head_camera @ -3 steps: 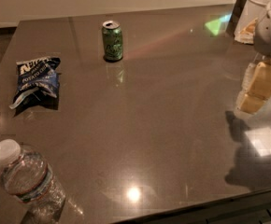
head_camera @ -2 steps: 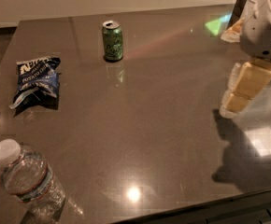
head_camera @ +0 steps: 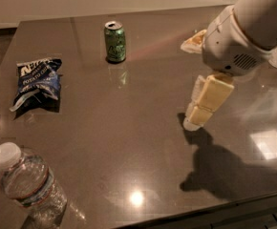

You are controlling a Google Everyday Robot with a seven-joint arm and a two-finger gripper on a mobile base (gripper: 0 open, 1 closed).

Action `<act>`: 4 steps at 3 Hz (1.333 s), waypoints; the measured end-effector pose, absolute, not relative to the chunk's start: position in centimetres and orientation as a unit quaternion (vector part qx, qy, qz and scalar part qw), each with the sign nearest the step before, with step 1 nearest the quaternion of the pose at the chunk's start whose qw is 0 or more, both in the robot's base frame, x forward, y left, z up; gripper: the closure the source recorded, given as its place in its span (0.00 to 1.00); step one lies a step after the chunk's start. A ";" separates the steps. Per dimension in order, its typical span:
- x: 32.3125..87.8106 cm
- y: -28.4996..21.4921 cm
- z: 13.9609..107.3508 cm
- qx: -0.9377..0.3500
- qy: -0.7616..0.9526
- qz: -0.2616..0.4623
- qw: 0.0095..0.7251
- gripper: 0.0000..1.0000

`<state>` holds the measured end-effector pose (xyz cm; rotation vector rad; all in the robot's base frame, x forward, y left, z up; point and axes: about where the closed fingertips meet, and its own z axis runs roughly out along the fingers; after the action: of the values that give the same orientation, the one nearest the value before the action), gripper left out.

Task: Knock water bottle over

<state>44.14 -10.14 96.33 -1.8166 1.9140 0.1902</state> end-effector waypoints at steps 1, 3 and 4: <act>43.0 -6.6 95.1 -0.679 0.679 0.120 0.252 0.00; 40.6 -1.6 93.4 -0.670 0.658 0.193 0.284 0.00; 39.0 0.6 93.1 -0.664 0.646 0.228 0.301 0.00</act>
Offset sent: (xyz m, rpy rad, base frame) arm -0.0357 0.0973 -0.0399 0.2598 0.1184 0.1466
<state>39.04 0.60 93.10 -1.7613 1.7124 0.6037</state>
